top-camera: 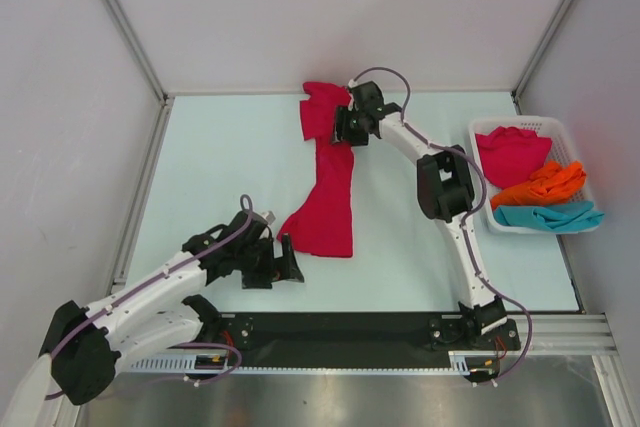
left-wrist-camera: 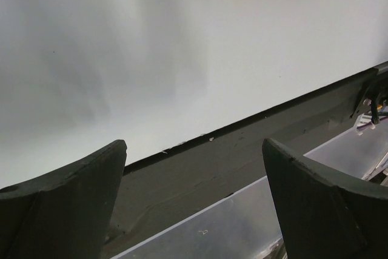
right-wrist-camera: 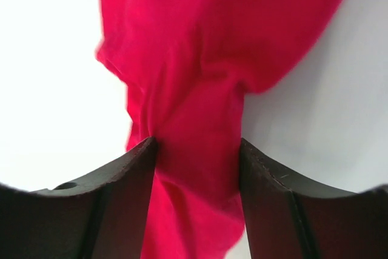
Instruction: Fold and stack the t-shirts
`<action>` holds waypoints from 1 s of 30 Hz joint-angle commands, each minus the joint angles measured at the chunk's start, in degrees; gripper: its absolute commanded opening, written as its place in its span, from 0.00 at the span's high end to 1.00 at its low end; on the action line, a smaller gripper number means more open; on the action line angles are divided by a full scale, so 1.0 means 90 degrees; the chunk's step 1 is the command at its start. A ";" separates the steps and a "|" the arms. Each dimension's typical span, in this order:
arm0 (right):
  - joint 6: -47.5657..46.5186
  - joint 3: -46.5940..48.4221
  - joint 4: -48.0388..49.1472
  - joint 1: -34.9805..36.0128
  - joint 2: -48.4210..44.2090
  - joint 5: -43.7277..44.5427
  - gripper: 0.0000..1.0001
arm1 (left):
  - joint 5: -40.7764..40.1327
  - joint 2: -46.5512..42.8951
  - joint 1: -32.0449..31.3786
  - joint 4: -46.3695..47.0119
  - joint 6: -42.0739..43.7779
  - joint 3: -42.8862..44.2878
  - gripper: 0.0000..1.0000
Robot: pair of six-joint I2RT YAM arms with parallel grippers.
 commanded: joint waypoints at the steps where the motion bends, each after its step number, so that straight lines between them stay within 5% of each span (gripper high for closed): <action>1: -0.0284 -0.0899 0.0101 0.0054 -0.0980 0.0674 0.39 | 0.0178 -0.0124 0.0015 0.0231 0.0240 0.0314 0.00; 5: -0.0557 -0.2003 0.0962 0.0220 -0.1751 0.1249 0.37 | 0.0110 -0.0251 0.0015 0.0211 0.0395 0.0401 0.00; 12: -0.0062 -0.3522 0.0377 0.0718 -0.3166 0.4909 0.43 | -0.0183 0.0119 0.0034 -0.0218 0.0894 0.1201 0.00; 15: 0.0954 -0.4531 0.0367 0.0787 -0.4396 0.6228 0.61 | -0.0154 0.0383 0.0073 -0.0238 0.1001 0.1514 0.00; 17: 0.1442 -0.5546 0.0357 0.1059 -0.5553 0.7278 0.82 | -0.0251 0.0500 0.0102 -0.0257 0.1098 0.1709 0.00; 19: 0.1515 -0.6936 0.0881 0.1729 -0.6552 0.8054 0.78 | -0.0397 0.0501 0.0171 -0.0297 0.1216 0.1836 0.00; 20: 0.1194 -0.7381 0.1986 0.1879 -0.7447 0.8028 0.70 | -0.0678 0.0501 0.0190 -0.0393 0.1381 0.2011 0.00; 22: 0.0868 -0.8260 0.2552 0.1901 -0.8234 0.7416 0.57 | -0.0953 0.0540 0.0288 -0.0530 0.1509 0.2207 0.00; 26: 0.1287 -0.8052 0.1681 0.1734 -0.8521 0.6253 0.63 | -0.1462 0.0754 0.0610 -0.0824 0.1675 0.2686 0.00; 30: 0.1366 -0.7514 0.1109 0.1890 -0.7877 0.5500 0.58 | -0.0498 0.0911 0.1690 -0.0639 0.1890 0.2658 0.00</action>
